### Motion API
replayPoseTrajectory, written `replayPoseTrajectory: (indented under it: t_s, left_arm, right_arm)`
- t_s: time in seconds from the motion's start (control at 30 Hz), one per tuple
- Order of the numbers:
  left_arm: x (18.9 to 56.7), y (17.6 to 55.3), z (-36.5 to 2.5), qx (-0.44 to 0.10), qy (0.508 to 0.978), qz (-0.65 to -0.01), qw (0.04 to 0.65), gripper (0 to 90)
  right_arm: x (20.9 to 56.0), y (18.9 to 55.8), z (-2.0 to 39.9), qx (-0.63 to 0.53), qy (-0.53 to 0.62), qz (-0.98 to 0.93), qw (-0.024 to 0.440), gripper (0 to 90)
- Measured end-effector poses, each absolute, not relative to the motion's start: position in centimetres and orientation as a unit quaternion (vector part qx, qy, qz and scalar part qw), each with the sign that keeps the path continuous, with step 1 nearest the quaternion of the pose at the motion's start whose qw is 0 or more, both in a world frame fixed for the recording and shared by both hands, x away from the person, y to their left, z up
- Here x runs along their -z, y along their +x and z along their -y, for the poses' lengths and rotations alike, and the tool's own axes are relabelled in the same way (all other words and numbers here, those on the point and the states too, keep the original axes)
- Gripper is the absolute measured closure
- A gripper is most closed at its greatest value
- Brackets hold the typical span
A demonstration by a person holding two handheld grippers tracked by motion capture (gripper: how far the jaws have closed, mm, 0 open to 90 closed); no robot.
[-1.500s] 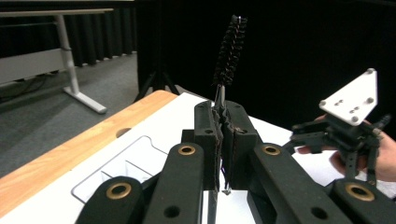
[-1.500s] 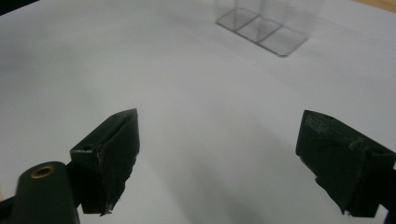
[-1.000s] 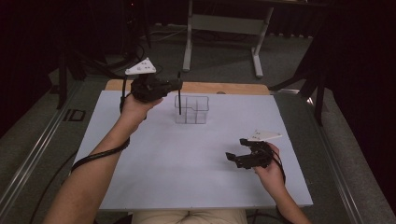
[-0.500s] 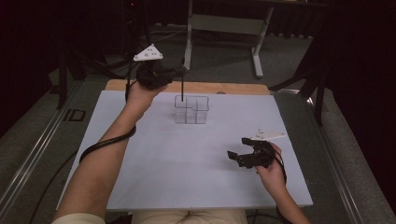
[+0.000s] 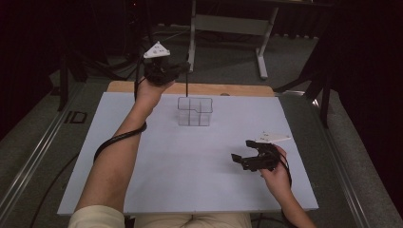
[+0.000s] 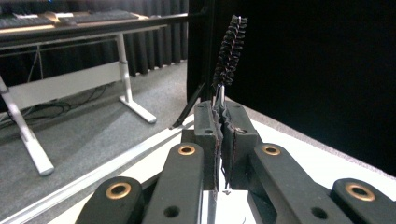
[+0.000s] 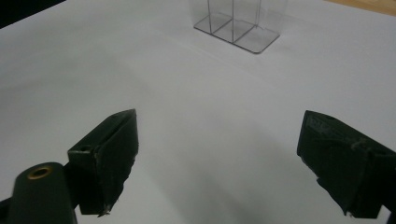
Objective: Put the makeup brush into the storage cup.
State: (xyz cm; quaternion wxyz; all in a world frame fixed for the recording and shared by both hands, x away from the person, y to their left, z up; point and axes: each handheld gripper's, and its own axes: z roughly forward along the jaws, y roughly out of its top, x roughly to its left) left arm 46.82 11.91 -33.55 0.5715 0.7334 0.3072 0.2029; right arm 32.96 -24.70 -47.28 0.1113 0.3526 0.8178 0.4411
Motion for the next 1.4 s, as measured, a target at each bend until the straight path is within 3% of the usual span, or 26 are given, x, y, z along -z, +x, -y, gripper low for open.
replayPoseTrajectory:
  t_s: [0.57, 0.93, 1.0, 1.17, 1.33, 1.4]
  left_arm:
    - [37.5, 48.8, -12.9, -0.211, 0.711, -0.355, 0.569, 86.2]
    - [38.9, 49.0, -12.3, -0.197, 0.722, -0.360, 0.557, 84.0]
    - [39.1, 49.1, -12.3, -0.190, 0.724, -0.371, 0.549, 58.0]
    - [38.6, 48.6, -12.5, -0.213, 0.711, -0.390, 0.544, 37.1]
    - [37.9, 48.0, -13.2, -0.204, 0.707, -0.386, 0.556, 15.9]
    - [37.7, 47.6, -13.3, -0.206, 0.703, -0.392, 0.556, 13.1]
  right_arm:
    - [47.4, 33.0, 24.6, -0.440, 0.349, -0.820, 0.110, 12.7]
    - [47.4, 33.0, 24.6, -0.438, 0.349, -0.821, 0.111, 12.7]
    - [47.4, 33.0, 24.6, -0.438, 0.349, -0.821, 0.111, 12.7]
    - [47.4, 33.0, 24.6, -0.437, 0.349, -0.821, 0.111, 12.7]
    - [47.4, 33.0, 24.6, -0.438, 0.349, -0.821, 0.113, 12.7]
    - [47.4, 33.0, 24.6, -0.438, 0.350, -0.820, 0.111, 12.7]
